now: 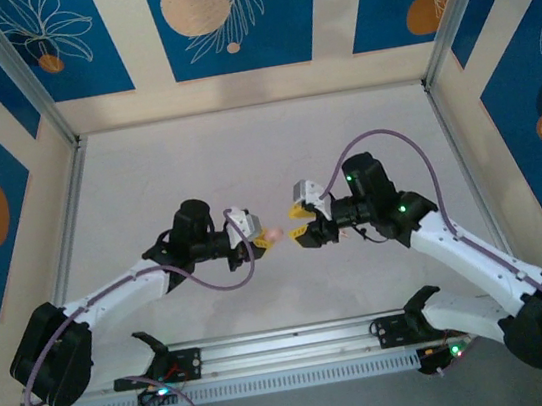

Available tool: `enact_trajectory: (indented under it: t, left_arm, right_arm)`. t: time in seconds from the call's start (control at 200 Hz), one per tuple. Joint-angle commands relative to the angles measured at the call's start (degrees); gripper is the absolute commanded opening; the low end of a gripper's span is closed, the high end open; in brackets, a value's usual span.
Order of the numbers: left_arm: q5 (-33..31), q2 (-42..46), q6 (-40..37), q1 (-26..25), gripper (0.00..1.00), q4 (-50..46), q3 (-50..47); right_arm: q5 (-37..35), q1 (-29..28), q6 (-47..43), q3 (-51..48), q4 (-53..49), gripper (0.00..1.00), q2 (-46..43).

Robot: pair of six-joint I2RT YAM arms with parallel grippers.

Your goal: Insert wireless bluetooth earbuds into charging case

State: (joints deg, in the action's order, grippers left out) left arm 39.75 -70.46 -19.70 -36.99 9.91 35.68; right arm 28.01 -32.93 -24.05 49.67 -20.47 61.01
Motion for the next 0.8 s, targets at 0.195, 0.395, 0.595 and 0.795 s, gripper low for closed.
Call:
enact_trajectory:
  t: [0.195,0.395,0.595,0.795]
  left_arm:
    - [6.47,-0.38,-3.18,0.21,0.11,-3.49,2.72]
    - [7.11,-0.30,-3.02,0.17,0.11,-3.23,2.84]
    - [7.53,-0.14,-2.81,0.18,0.11,-2.62,2.72]
    - [7.30,-0.11,-2.64,0.18,0.12,-2.46,2.58]
  right_arm:
    - [-0.10,-3.64,-23.37,12.40,-18.07,0.48,14.04]
    - [-0.43,-3.91,-26.75,16.21,-21.53,0.48,18.86]
    - [0.51,-4.44,-27.92,17.25,-22.56,0.46,20.80]
    - [1.54,-4.30,-29.42,19.04,-24.31,0.28,21.78]
